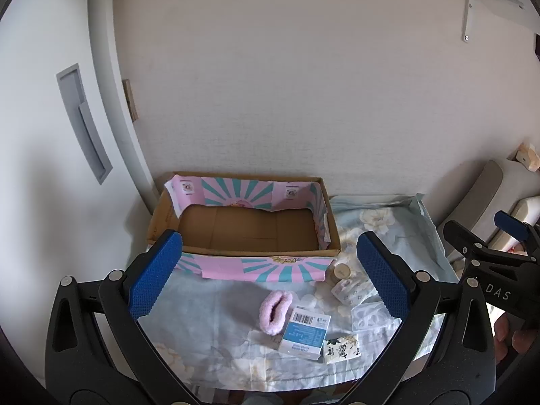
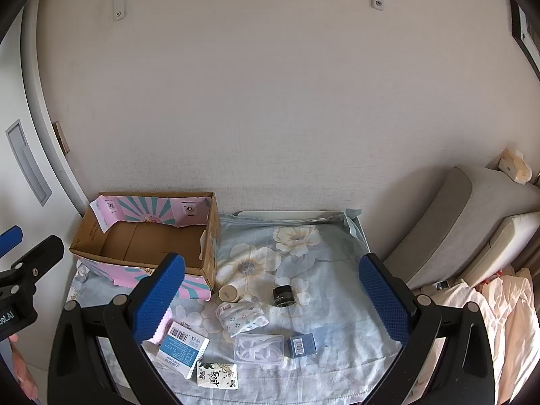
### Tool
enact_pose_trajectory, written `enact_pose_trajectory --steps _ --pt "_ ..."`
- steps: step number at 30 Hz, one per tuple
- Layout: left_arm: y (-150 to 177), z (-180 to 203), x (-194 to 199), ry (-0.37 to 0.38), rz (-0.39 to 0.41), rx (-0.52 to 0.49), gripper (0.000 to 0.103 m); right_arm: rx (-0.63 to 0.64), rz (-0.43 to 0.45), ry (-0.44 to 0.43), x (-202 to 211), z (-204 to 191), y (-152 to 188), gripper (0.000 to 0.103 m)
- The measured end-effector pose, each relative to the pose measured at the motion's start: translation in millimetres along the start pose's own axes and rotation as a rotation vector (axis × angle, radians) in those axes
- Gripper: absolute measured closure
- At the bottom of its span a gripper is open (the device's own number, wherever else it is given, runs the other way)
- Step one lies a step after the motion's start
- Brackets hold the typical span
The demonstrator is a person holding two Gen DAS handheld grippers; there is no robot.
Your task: Organize objects
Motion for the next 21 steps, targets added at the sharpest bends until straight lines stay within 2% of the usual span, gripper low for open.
enact_pose_trajectory --steps 21 --pt "2.1 0.5 2.0 0.0 0.002 0.006 0.0 0.004 0.003 0.0 1.1 -0.3 0.2 0.001"
Point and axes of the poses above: each gripper's, at about its wrist camera, not at the fingertips, and x roughly against the way its jaws point, z to its right, y to its underside, the point moved 1 cm from there along -x, roughly the way its jaws point, and after that the axes turned 15 degrees about -z, right-handed, at the moved point
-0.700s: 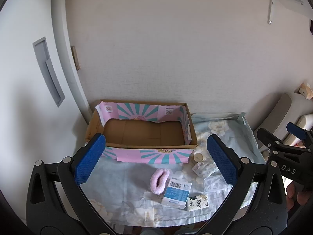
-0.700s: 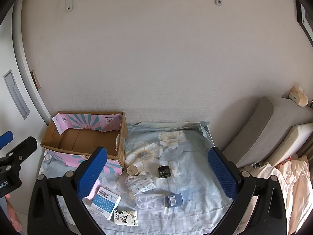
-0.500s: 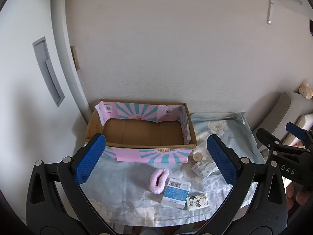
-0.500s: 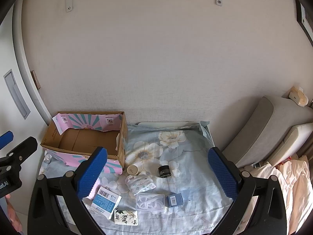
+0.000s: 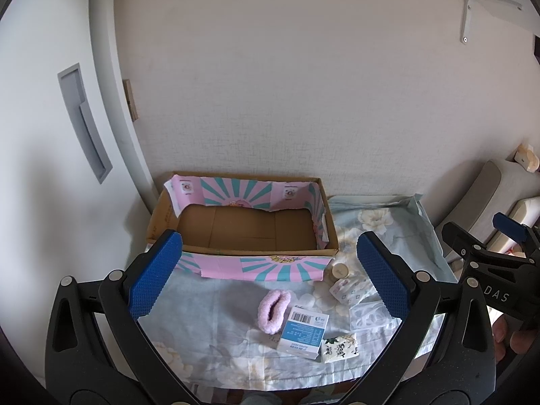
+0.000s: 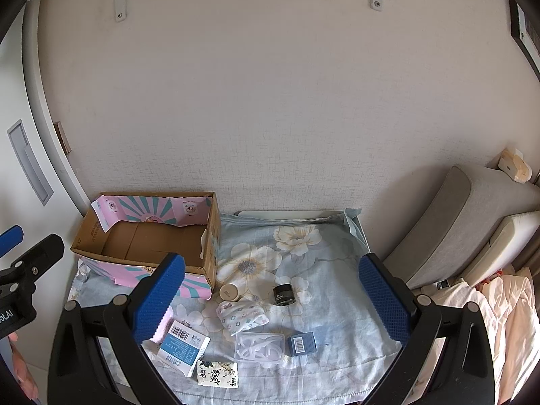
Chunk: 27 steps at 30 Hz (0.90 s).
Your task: Organize objects
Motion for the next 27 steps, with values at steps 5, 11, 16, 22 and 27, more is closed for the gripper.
enact_pose_trajectory --steps 5,11,16,22,27 --pt "0.1 -0.4 0.0 0.0 0.0 0.001 0.0 0.001 0.0 -0.002 -0.1 -0.1 0.5 0.001" --pt "0.3 1.7 0.1 -0.001 -0.001 0.003 0.0 0.011 0.005 -0.005 -0.6 0.3 0.2 0.001" --pt "0.0 4.3 0.8 -0.003 0.0 0.002 0.0 0.013 0.007 -0.004 -0.3 -0.2 0.1 0.0" --pt "-2.6 10.2 4.7 -0.005 0.009 0.003 0.0 0.016 0.027 -0.014 6.4 1.2 0.0 0.0" --pt "-3.1 17.5 5.3 -0.01 0.006 0.004 0.0 0.02 0.031 -0.022 7.4 4.0 -0.8 0.0"
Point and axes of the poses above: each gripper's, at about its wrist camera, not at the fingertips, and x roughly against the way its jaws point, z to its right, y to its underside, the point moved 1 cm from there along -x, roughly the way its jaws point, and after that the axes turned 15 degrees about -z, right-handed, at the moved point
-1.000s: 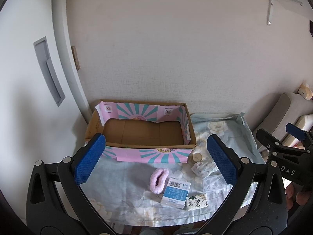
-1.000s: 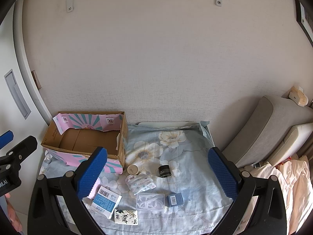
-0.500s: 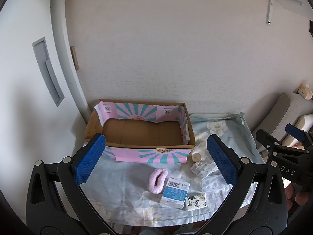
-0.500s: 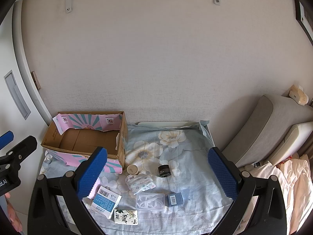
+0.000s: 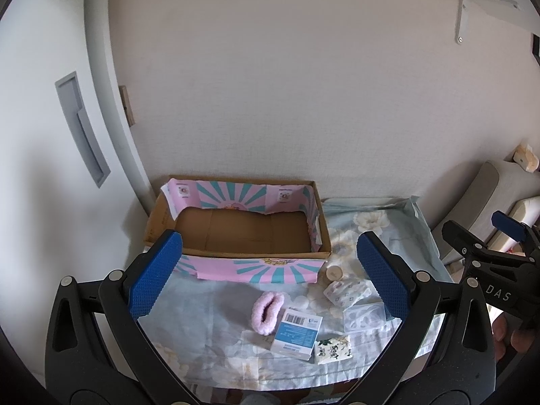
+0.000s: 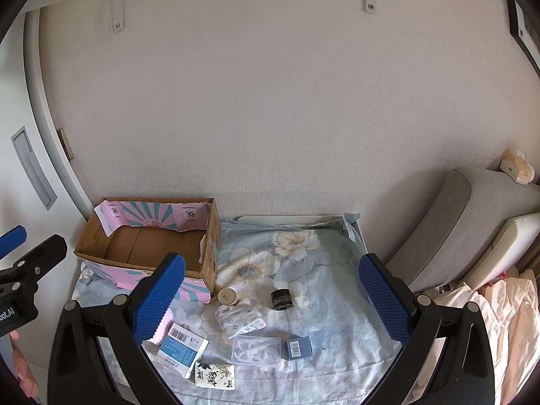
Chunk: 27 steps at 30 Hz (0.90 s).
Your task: Organize objects
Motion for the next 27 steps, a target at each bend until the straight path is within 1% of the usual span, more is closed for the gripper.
enact_pose_trajectory --steps 2,7,11,15,21,27 --pt "0.6 1.9 -0.1 0.0 -0.002 0.004 0.0 0.003 -0.004 -0.002 0.2 -0.4 -0.3 0.0" --pt "4.5 3.9 -3.0 0.032 -0.01 0.033 0.0 0.022 -0.009 -0.006 -0.1 4.3 -0.7 0.001" --pt "9.5 0.6 -8.3 0.023 -0.02 0.065 0.0 0.053 -0.03 -0.037 -4.4 16.5 -5.3 0.0" --pt "18.7 -7.0 -20.4 0.018 -0.047 0.122 0.0 0.085 -0.064 -0.048 -16.4 32.0 -7.8 0.0" --pt "46.0 -16.5 -56.3 0.009 -0.13 0.228 0.0 0.131 -0.167 -0.087 -52.4 51.9 3.3 0.0" --pt "81.2 -23.1 -110.2 0.005 -0.232 0.332 0.0 0.184 -0.267 -0.112 -98.0 69.4 24.8 0.0"
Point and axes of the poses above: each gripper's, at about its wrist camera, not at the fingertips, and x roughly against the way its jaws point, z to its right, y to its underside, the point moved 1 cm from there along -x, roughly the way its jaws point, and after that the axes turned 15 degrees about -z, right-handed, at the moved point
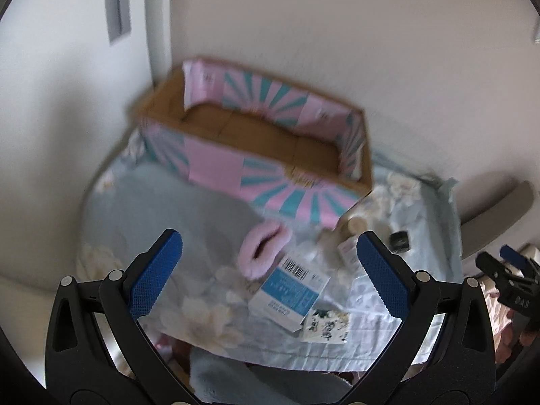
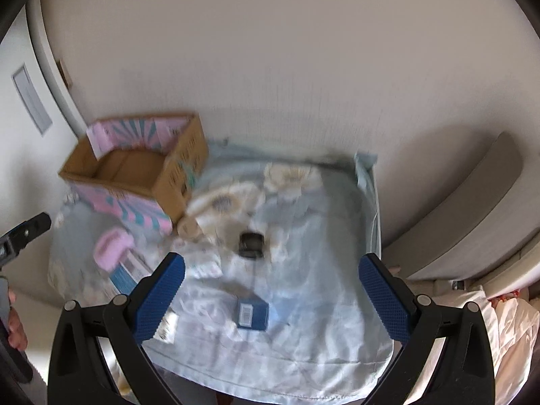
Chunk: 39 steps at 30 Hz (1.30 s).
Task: Organize objects
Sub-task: 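Grasp the pink sock with the left tool while the right tool grasps the small blue box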
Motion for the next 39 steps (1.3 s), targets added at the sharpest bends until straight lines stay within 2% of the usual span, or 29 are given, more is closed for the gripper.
enact_pose_trajectory --steps 4,10,12,18,20,21,23,25,26,31,33,35,39 --pt "6.4 -6.9 -35.2 -0.006 -0.035 0.037 0.001 0.036 -0.07 0.005 -32.7 7.6 10.7 0.0" --pt "6.7 -15.5 -84.6 -0.01 -0.086 0.062 0.011 0.09 -0.163 -0.009 -80.9 6.3 28.6 0.001" --pt "5.6 -15.3 -98.5 -0.022 -0.094 0.058 0.015 0.108 -0.194 -0.001 -95.3 3.8 33.8 0.004" --pt "4.2 -14.9 -121.2 -0.019 -0.111 0.055 0.019 0.148 -0.237 -0.016 -124.1 -1.1 40.7 0.014" --pt "3.9 -14.4 -126.8 -0.019 -0.121 0.055 0.028 0.138 -0.235 -0.048 -126.3 -0.3 40.1 0.015" --pt "3.7 -14.3 -130.3 -0.02 -0.128 0.056 0.03 0.138 -0.238 -0.048 -127.3 -0.4 39.6 0.023" --pt "3.4 -14.7 -133.2 -0.011 -0.129 0.057 0.035 0.149 -0.261 -0.043 -131.3 -0.2 39.2 0.032" --pt "2.3 -15.4 -134.7 -0.008 -0.13 0.059 0.039 0.143 -0.274 -0.067 -134.2 -1.2 39.1 0.037" --pt "1.7 -15.3 -136.0 -0.01 -0.133 0.054 0.046 0.143 -0.28 -0.078 -135.2 -1.1 39.1 0.041" --pt "1.3 -13.7 -139.7 -0.005 -0.143 0.031 0.063 0.151 -0.299 -0.105 -140.7 -2.3 38.0 0.055" --pt "1.6 -13.0 -138.6 -0.011 -0.14 0.023 0.066 0.154 -0.304 -0.121 -141.1 -2.4 37.1 0.067" --pt "2.0 -13.5 -137.0 -0.012 -0.137 0.02 0.07 0.156 -0.304 -0.116 -140.8 -1.8 36.2 0.068" --pt "3.8 -15.3 -129.4 -0.017 -0.13 0.015 0.072 0.14 -0.293 -0.122 -135.3 4.6 34.4 0.068"
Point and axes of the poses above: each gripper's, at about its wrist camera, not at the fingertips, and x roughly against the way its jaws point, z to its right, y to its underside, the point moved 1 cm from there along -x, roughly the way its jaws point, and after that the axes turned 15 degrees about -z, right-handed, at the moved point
